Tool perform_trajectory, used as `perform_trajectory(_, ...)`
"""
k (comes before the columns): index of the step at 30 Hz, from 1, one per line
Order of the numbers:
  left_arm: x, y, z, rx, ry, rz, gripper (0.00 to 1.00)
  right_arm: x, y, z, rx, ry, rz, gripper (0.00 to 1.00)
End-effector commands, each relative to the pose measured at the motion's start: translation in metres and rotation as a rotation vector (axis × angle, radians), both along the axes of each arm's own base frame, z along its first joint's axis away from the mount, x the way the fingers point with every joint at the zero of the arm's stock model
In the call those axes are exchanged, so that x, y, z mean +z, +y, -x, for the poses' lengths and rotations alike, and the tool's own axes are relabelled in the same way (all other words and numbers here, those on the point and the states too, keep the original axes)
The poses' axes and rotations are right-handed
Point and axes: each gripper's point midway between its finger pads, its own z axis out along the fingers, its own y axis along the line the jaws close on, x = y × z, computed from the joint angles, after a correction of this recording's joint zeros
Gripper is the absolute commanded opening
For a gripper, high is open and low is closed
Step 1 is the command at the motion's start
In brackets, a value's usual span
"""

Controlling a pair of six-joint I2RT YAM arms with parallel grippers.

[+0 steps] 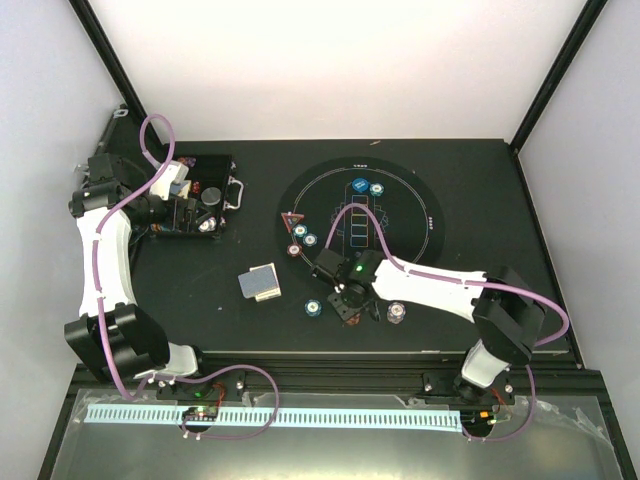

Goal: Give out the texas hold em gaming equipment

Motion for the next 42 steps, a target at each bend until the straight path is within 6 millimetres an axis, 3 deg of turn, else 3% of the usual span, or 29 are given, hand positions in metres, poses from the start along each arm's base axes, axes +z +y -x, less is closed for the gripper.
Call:
perform_trajectory(1,0.01,0.001,0.005,-0.002,-0.022,-0.013,0.99,0.016,-0.005,-0.015,-0.015,-0.046,-0.013,0.22)
perform_trajectory(4,0.009,0.001,0.005,-0.003,-0.022,-0.016,0.99,0.021,-0.011,-0.032,-0.035,-0.068,-0.009,0.22)
perform_trajectory(7,0.009,0.001,0.005,-0.001,-0.021,-0.011,0.99,0.027,-0.018,-0.064,-0.069,-0.104,0.0,0.22)
perform_trajectory(10,0.009,0.001,0.005,0.0,-0.018,-0.01,0.99,0.04,-0.025,-0.117,-0.146,-0.169,-0.014,0.21)
perform_trajectory(13,0.008,0.002,0.004,0.001,-0.017,-0.011,0.99,0.048,-0.046,-0.182,-0.277,-0.24,0.015,0.2)
perform_trajectory(18,0.005,0.002,0.004,0.001,-0.007,-0.007,0.99,0.04,-0.068,-0.27,-0.44,-0.274,0.017,0.2)
perform_trajectory(20,0.006,0.003,0.004,0.001,-0.009,-0.011,0.99,0.026,-0.075,-0.297,-0.481,-0.264,0.034,0.2)
perform_trajectory(24,0.005,0.005,0.003,0.001,-0.007,-0.013,0.99,0.017,-0.087,-0.341,-0.542,-0.254,0.017,0.2)
perform_trajectory(28,0.004,0.006,0.001,0.0,-0.003,-0.01,0.99,0.009,-0.108,-0.364,-0.609,-0.246,0.013,0.2)
perform_trajectory(32,0.001,0.006,-0.001,-0.004,0.0,-0.008,0.99,-0.004,-0.127,-0.37,-0.647,-0.245,0.013,0.2)
perform_trajectory(38,0.0,0.006,-0.002,-0.006,0.005,0.0,0.99,-0.018,-0.138,-0.377,-0.664,-0.229,0.02,0.21)
perform_trajectory(42,-0.001,0.006,-0.003,-0.005,0.007,-0.001,0.99,-0.029,-0.141,-0.38,-0.673,-0.209,0.01,0.28)
